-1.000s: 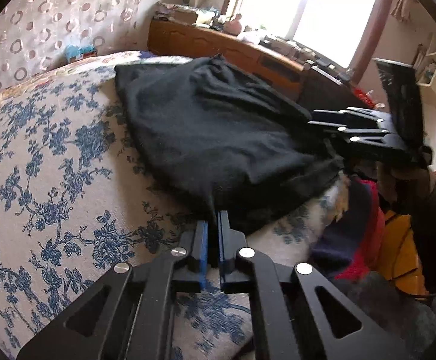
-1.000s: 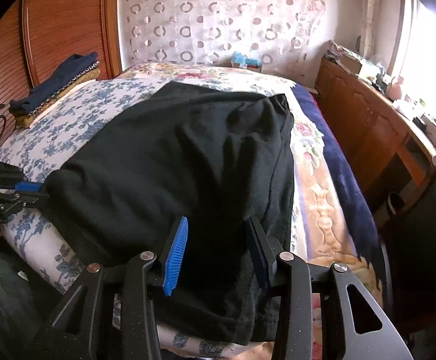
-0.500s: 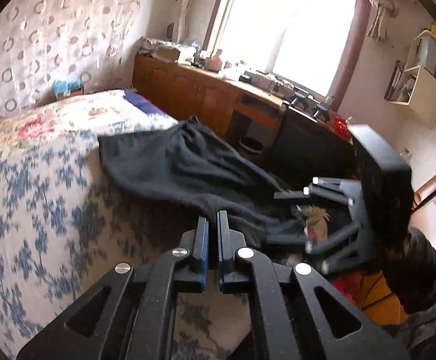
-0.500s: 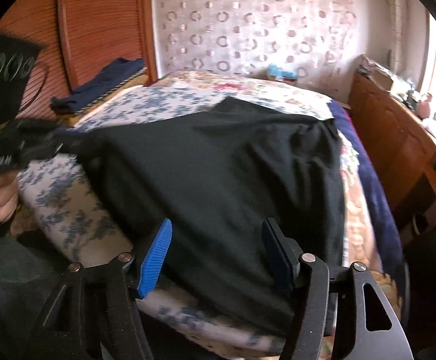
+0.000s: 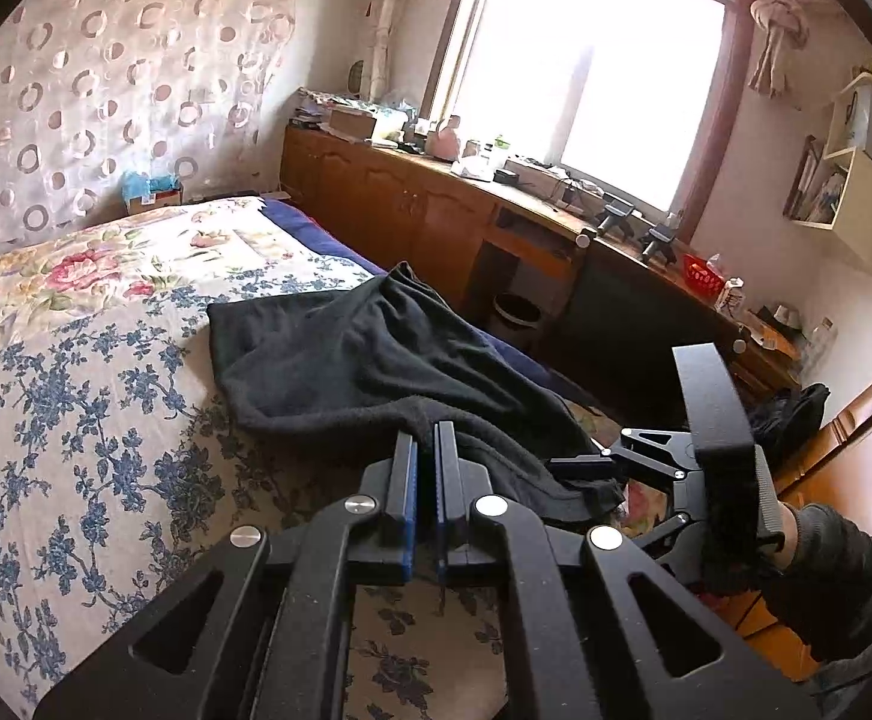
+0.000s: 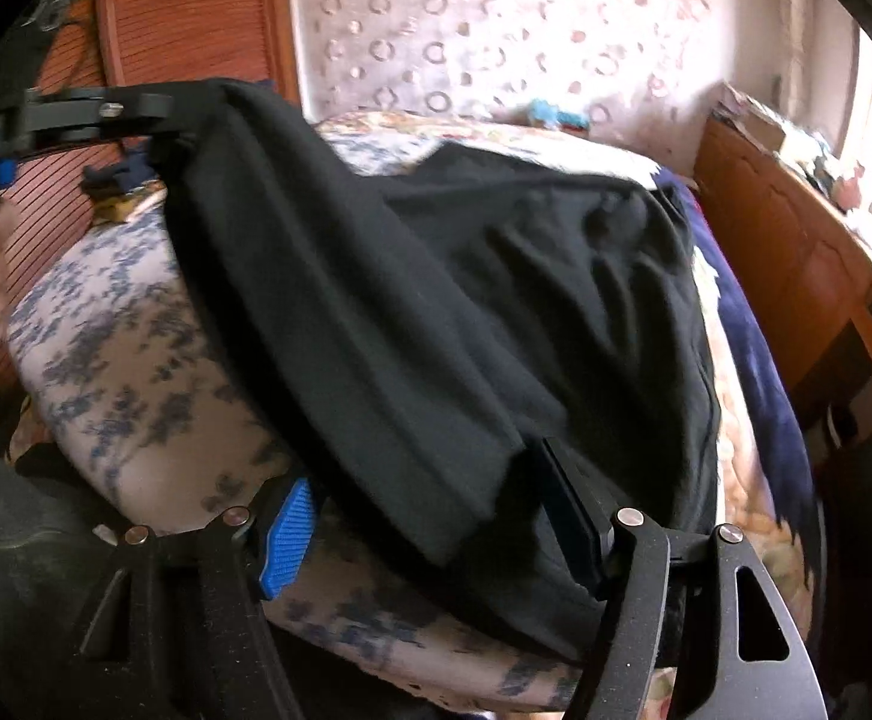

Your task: Fold small clothes

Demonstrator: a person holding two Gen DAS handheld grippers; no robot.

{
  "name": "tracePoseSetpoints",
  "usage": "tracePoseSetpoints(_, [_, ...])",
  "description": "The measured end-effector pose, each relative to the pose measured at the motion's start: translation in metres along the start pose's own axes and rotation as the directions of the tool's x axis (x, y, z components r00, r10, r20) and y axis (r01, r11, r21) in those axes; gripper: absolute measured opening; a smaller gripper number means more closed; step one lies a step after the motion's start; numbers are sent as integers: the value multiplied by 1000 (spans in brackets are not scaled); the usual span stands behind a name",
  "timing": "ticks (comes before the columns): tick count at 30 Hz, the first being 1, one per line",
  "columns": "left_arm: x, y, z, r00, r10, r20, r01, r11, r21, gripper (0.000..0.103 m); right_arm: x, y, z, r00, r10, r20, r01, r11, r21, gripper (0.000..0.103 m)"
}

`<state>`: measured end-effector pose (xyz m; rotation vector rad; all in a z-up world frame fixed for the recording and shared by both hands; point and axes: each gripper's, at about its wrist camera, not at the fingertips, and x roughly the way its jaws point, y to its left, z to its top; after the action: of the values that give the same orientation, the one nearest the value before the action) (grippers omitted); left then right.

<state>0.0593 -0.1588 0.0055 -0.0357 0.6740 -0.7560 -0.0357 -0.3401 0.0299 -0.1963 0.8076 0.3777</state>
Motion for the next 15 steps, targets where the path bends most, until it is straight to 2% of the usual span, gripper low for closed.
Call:
tracePoseSetpoints(10, [-2, 0, -2, 999, 34, 8, -34, 999, 1, 5, 6, -16, -7, 999, -38, -5, 39, 999, 28, 68])
tracePoseSetpoints(14, [-2, 1, -3, 999, 37, 8, -37, 999, -5, 5, 6, -19, -6, 999, -42, -9, 43, 998, 35, 48])
tracePoseSetpoints(15, [-1, 2, -3, 999, 37, 8, -37, 999, -7, 5, 4, -18, -6, 999, -40, -10, 40, 999, 32, 35])
